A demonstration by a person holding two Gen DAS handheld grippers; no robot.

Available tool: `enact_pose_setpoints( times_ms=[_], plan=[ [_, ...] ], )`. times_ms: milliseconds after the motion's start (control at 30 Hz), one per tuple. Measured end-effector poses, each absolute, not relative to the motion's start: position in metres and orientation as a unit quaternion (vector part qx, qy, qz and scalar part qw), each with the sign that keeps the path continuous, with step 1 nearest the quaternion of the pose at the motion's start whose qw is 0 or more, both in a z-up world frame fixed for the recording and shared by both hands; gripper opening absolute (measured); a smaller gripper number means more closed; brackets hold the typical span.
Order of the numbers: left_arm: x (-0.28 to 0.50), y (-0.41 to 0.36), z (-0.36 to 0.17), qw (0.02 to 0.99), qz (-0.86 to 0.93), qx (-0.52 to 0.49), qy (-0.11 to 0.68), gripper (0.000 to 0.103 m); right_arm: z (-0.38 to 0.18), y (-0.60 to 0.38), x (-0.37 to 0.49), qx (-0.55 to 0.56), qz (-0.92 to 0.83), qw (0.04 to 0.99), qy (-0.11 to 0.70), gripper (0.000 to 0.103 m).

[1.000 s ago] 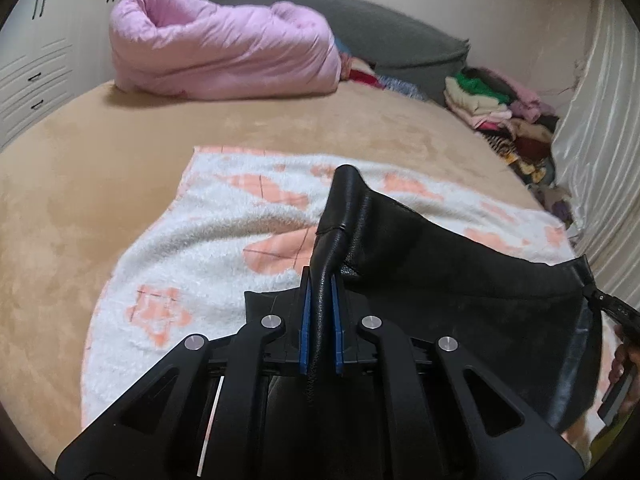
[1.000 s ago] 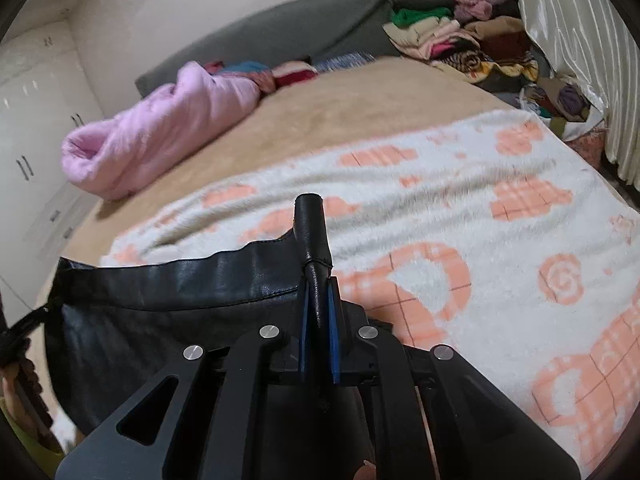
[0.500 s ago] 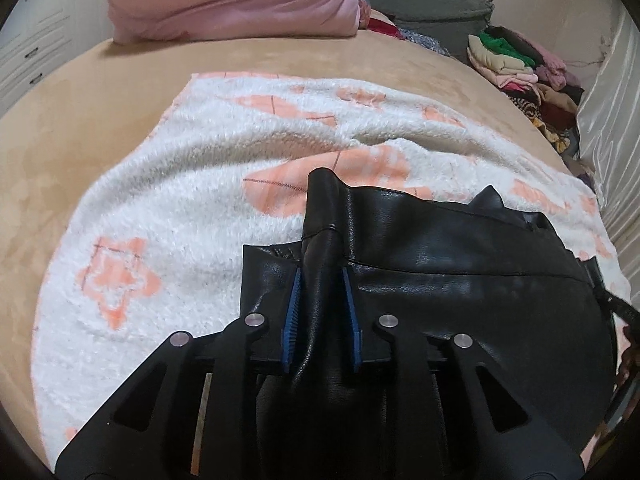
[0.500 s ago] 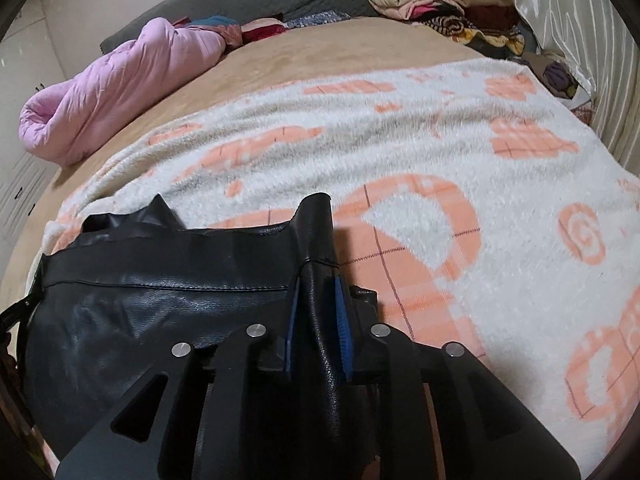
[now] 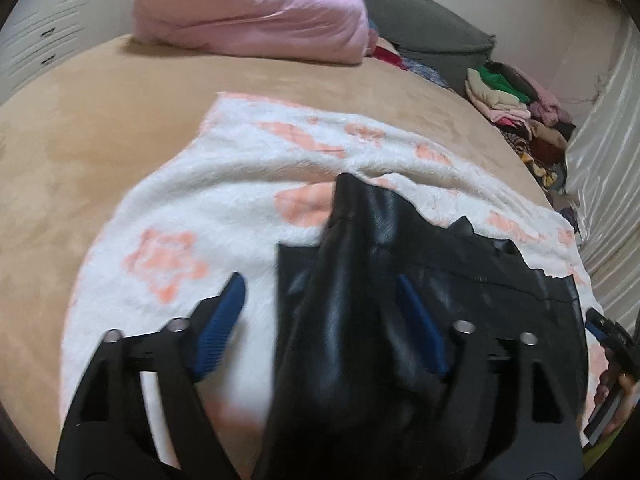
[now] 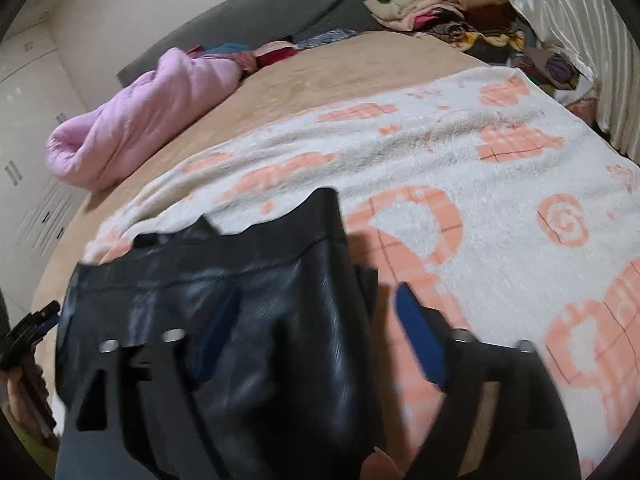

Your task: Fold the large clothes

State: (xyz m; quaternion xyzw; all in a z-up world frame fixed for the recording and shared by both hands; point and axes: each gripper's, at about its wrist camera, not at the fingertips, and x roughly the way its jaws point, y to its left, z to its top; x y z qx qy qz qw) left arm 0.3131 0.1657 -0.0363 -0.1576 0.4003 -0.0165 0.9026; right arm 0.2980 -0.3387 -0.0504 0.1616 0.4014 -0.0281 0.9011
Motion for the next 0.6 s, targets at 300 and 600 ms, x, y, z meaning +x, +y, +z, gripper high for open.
enact_pose_setpoints(
  times_ms=[300, 600],
  plan=[
    [0.273, 0.190, -0.052, 0.873, -0.034, -0.236, 0.425, 0.094, -0.053, -0.333, 0.242, 0.167, -0.002, 0.887, 0.430, 0.098],
    [0.275, 0.173, -0.073, 0.853, -0.047, -0.247, 0.458, 0.094, -0.084, -0.344, 0.216, 0.254, 0.017, 0.851, 0.460, 0.098]
  ],
)
